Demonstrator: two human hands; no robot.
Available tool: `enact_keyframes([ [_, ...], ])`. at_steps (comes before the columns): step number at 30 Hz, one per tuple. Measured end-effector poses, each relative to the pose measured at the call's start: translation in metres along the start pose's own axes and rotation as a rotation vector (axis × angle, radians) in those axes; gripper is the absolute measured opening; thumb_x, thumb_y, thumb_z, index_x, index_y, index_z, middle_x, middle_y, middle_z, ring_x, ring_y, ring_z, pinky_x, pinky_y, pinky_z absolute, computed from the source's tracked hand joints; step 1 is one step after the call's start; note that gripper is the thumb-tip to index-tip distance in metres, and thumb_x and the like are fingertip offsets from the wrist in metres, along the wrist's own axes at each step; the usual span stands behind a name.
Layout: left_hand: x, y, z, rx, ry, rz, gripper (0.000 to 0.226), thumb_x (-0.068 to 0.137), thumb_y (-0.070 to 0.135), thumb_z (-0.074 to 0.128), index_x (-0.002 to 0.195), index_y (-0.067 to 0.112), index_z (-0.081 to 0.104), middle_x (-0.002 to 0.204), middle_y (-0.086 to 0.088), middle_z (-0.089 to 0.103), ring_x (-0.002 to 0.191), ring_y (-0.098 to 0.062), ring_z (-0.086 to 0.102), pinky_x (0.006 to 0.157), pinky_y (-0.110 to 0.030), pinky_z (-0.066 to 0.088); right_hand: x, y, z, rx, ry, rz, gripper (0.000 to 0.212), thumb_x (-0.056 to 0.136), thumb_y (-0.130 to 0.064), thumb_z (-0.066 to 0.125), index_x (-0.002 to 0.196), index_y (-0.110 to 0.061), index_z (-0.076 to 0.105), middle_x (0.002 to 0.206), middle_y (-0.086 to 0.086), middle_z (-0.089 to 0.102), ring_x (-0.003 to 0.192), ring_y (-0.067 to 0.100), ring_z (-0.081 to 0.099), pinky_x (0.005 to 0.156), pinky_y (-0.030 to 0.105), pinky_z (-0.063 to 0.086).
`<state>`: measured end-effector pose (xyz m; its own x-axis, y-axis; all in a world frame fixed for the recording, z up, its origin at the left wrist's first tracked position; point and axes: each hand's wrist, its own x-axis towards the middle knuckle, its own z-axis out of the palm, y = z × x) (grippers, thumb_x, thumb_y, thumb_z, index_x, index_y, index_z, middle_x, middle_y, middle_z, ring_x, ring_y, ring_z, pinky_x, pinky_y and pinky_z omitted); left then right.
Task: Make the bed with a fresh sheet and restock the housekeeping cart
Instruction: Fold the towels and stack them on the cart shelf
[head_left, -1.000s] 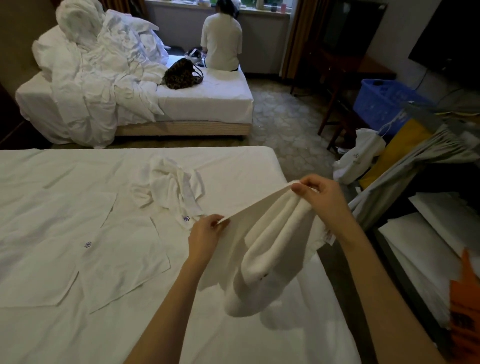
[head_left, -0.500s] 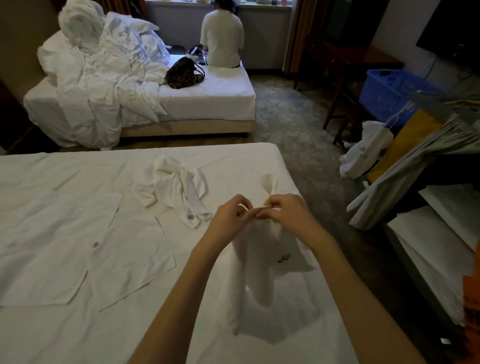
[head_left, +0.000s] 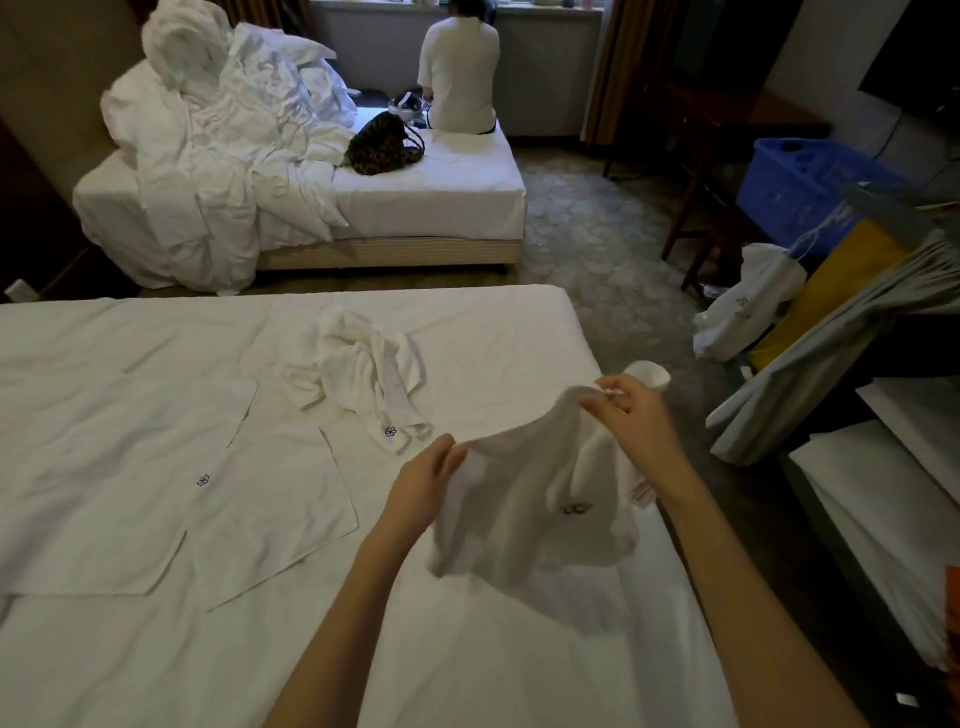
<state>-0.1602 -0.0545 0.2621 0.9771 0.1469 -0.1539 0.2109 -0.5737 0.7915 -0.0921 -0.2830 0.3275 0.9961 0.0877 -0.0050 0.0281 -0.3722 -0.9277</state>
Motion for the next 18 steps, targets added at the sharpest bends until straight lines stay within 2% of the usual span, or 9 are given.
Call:
enact_keyframes([
  [1,-0.001,0.011,0.002,-0.067,0.058,0.025,0.035,0.100,0.027,0.044,0.069,0.019,0.030,0.063,0.006,0.036,0.058,-0.007,0.035,0.059,-0.023,0.030,-0.003,0.000,0.002,0.005,-0.020,0.011,0.021,0.088,-0.018,0.065,0.106,-0.020,0.054,0.067,-0.005,0.056,0.067,0.009,0.058,0.060,0.014,0.044],
  [3,-0.001,0.036,0.005,-0.251,0.144,0.053,0.034,0.100,0.023,0.045,0.069,0.018,0.032,0.062,0.006,0.033,0.054,-0.003,0.032,0.054,-0.019,0.029,-0.009,-0.001,0.010,-0.022,-0.077,0.012,0.024,0.089,-0.016,0.063,0.108,-0.027,0.052,0.058,-0.007,0.049,0.059,0.008,0.055,0.059,0.017,0.044],
  [6,-0.001,0.064,0.008,-0.532,0.115,0.006,0.028,0.099,0.023,0.047,0.073,0.013,0.047,0.061,0.006,0.040,0.051,0.001,0.036,0.051,-0.016,0.030,-0.020,-0.006,0.024,0.055,-0.167,-0.018,0.011,0.092,-0.007,0.058,0.095,-0.017,0.059,0.068,-0.004,0.057,0.061,0.000,0.057,0.060,0.017,0.047],
  [7,-0.001,0.068,0.009,-0.613,0.061,-0.012,0.023,0.099,0.024,0.048,0.081,0.012,0.055,0.064,0.004,0.050,0.055,0.000,0.044,0.054,-0.017,0.035,-0.024,-0.008,0.027,0.088,-0.203,-0.017,0.012,0.093,-0.004,0.055,0.094,-0.013,0.061,0.077,0.000,0.060,0.066,-0.003,0.060,0.063,0.016,0.049],
  [9,-0.002,0.071,0.008,-0.763,-0.052,-0.031,0.020,0.099,0.022,0.049,0.108,0.010,0.063,0.088,-0.004,0.068,0.079,-0.011,0.062,0.067,-0.023,0.047,-0.031,-0.013,0.031,0.134,-0.285,-0.009,0.018,0.095,-0.001,0.049,0.104,-0.009,0.061,0.092,0.000,0.063,0.077,-0.006,0.063,0.069,0.013,0.050],
  [10,-0.002,0.070,0.007,-0.828,-0.082,-0.031,0.024,0.098,0.017,0.050,0.117,0.008,0.061,0.101,-0.009,0.070,0.091,-0.018,0.065,0.076,-0.028,0.051,-0.033,-0.014,0.030,0.143,-0.317,-0.009,0.022,0.096,0.000,0.046,0.112,-0.008,0.059,0.097,-0.005,0.062,0.080,-0.010,0.062,0.070,0.010,0.048],
  [12,-0.004,0.067,0.001,-0.950,-0.137,-0.014,0.030,0.094,0.002,0.051,0.124,0.006,0.058,0.112,-0.013,0.068,0.099,-0.023,0.065,0.082,-0.032,0.054,-0.034,-0.013,0.029,0.149,-0.338,-0.022,0.030,0.096,0.001,0.046,0.122,-0.011,0.055,0.102,-0.014,0.059,0.085,-0.018,0.059,0.071,0.004,0.045],
  [14,-0.008,0.067,-0.003,-0.978,-0.184,-0.010,0.041,0.090,-0.008,0.051,0.127,0.009,0.056,0.115,-0.012,0.067,0.102,-0.022,0.065,0.082,-0.031,0.054,-0.034,-0.010,0.030,0.163,-0.320,-0.031,0.031,0.092,0.001,0.055,0.117,-0.017,0.055,0.103,-0.016,0.060,0.088,-0.016,0.059,0.072,0.005,0.046],
  [18,-0.016,0.067,-0.004,-0.784,-0.099,-0.009,0.046,0.090,0.000,0.057,0.125,0.029,0.058,0.109,-0.006,0.070,0.098,-0.022,0.065,0.080,-0.032,0.053,-0.030,-0.011,0.044,0.118,-0.197,-0.072,0.031,0.081,-0.003,0.070,0.091,-0.030,0.058,0.090,-0.019,0.064,0.083,-0.005,0.063,0.073,0.009,0.048],
])
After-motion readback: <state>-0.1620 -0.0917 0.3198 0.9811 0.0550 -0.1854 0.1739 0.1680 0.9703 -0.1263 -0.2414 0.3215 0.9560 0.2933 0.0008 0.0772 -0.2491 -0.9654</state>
